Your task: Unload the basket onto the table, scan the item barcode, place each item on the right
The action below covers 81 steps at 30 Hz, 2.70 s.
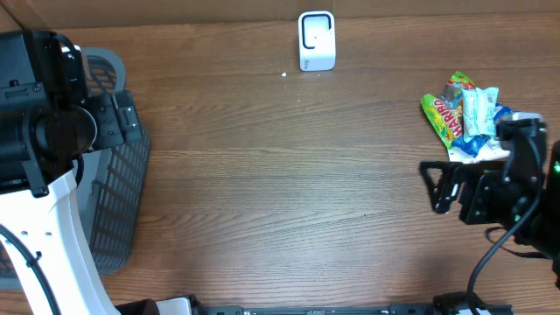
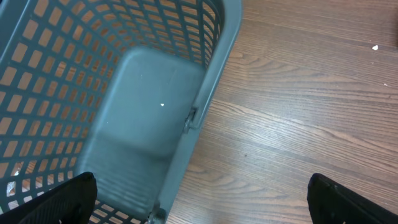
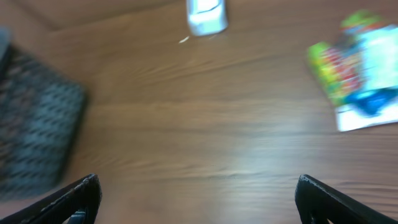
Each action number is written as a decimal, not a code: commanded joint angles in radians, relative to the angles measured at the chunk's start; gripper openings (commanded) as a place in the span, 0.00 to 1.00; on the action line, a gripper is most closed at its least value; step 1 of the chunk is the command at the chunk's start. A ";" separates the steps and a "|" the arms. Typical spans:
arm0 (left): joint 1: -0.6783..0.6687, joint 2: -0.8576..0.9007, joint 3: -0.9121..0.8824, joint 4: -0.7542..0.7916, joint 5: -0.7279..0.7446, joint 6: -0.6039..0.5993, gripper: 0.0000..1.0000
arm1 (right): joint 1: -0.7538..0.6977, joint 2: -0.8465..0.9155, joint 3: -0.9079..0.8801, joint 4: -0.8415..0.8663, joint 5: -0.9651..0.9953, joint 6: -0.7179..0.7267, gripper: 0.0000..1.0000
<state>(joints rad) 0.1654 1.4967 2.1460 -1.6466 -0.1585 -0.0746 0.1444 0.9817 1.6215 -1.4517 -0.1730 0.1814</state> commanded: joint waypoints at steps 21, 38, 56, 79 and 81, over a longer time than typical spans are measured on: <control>0.005 0.002 0.014 0.001 -0.006 0.011 1.00 | 0.000 -0.558 -1.096 1.266 0.312 -0.105 1.00; 0.005 0.002 0.014 0.001 -0.006 0.011 1.00 | 0.000 -0.968 -1.614 1.440 0.223 -0.104 1.00; 0.004 0.002 0.014 0.001 -0.006 0.011 1.00 | 0.004 -0.979 -1.614 1.370 0.190 -0.104 1.00; 0.004 0.002 0.015 0.004 -0.005 0.006 1.00 | 0.004 -0.979 -1.614 1.370 0.190 -0.104 1.00; -0.001 -0.007 0.014 0.018 0.012 -0.017 1.00 | 0.004 -0.979 -1.614 1.370 0.190 -0.104 1.00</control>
<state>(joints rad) 0.1654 1.4967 2.1471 -1.6436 -0.1581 -0.0750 0.1448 0.0147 0.0185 -0.0834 0.0231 0.0811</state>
